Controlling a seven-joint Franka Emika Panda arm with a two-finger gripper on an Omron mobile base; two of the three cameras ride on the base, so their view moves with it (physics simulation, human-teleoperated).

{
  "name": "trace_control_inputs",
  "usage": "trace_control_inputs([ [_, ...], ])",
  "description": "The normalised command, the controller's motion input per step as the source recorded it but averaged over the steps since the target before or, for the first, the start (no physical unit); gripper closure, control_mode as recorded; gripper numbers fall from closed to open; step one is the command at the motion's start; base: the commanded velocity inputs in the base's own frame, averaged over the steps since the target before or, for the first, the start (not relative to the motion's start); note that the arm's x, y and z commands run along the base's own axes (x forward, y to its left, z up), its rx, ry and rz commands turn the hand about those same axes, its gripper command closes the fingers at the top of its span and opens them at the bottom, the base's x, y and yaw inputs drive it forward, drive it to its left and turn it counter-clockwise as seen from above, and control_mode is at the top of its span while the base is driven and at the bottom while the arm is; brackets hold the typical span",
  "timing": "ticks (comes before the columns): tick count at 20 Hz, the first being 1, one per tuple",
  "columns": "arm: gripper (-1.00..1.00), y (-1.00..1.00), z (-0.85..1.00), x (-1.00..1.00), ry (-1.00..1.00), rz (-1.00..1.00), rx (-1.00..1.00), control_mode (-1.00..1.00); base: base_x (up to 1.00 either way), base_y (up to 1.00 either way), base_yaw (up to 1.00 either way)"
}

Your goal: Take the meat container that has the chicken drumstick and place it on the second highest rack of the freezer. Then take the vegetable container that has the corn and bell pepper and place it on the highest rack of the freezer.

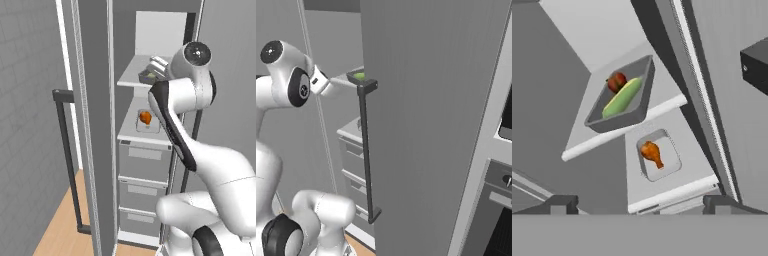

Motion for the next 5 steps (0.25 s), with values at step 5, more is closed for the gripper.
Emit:
trace_control_inputs([
  [5,-1.00,0.20,0.90,-0.89,-0.27,0.00,-0.22,-1.00,0.00,0.00,0.00],
])
